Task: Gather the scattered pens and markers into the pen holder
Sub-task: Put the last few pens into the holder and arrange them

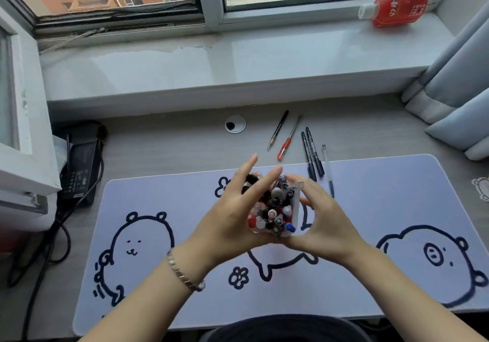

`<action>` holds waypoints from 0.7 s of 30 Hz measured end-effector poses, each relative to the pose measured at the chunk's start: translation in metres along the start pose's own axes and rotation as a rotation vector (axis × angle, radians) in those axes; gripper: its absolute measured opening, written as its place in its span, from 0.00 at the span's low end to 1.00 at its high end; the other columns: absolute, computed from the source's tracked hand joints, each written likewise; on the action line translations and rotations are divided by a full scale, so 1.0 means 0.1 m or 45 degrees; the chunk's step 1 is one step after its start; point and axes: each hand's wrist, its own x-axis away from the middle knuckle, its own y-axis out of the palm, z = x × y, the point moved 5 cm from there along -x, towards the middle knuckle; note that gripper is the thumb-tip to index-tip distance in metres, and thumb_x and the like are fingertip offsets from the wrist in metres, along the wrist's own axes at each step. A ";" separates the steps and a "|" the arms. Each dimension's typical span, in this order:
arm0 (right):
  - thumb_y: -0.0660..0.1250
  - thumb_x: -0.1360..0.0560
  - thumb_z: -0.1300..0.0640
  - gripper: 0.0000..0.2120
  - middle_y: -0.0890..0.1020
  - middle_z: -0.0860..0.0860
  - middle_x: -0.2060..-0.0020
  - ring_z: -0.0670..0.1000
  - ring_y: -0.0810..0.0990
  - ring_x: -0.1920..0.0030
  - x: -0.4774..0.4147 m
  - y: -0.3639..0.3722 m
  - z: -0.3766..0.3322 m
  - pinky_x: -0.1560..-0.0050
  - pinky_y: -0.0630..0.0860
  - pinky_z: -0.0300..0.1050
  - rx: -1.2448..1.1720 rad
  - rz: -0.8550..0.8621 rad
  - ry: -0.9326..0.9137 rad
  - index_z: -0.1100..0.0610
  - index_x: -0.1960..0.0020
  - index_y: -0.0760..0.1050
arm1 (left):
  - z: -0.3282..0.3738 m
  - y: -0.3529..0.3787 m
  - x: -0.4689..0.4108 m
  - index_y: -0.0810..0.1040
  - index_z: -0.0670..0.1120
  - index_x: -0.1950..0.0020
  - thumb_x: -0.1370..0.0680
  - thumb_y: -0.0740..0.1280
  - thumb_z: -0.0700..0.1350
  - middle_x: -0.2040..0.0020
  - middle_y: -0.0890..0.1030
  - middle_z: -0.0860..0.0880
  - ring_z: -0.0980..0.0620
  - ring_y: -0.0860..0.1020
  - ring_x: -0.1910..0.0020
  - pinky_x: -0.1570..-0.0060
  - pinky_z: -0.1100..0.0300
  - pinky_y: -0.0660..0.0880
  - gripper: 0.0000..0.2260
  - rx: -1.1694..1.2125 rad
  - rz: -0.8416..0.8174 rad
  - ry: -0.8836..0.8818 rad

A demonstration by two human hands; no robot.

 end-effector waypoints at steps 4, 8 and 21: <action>0.77 0.39 0.56 0.49 0.61 0.41 0.31 0.41 0.59 0.30 -0.21 0.06 0.18 0.30 0.61 0.42 0.021 -0.303 0.126 0.47 0.27 0.52 | -0.21 0.04 -0.05 0.55 0.65 0.32 0.38 0.75 0.51 0.34 0.64 0.46 0.47 0.68 0.37 0.40 0.50 0.74 0.42 -0.001 0.024 -0.099; 0.66 0.30 0.67 0.31 0.68 0.56 0.36 0.54 0.67 0.34 -0.46 -0.34 0.62 0.35 0.68 0.50 0.234 0.168 0.394 0.56 0.30 0.61 | -0.37 0.03 -0.11 0.56 0.63 0.32 0.39 0.76 0.44 0.37 0.66 0.46 0.48 0.70 0.41 0.42 0.60 0.71 0.43 -0.041 0.110 -0.150; 0.56 0.25 0.64 0.12 0.74 0.68 0.44 0.65 0.74 0.50 -1.19 -0.58 1.27 0.57 0.66 0.48 0.472 0.282 0.944 0.70 0.45 0.69 | -0.70 0.02 -0.17 0.60 0.60 0.34 0.39 0.79 0.46 0.33 0.61 0.54 0.61 0.63 0.36 0.40 0.69 0.64 0.40 0.063 0.178 -0.336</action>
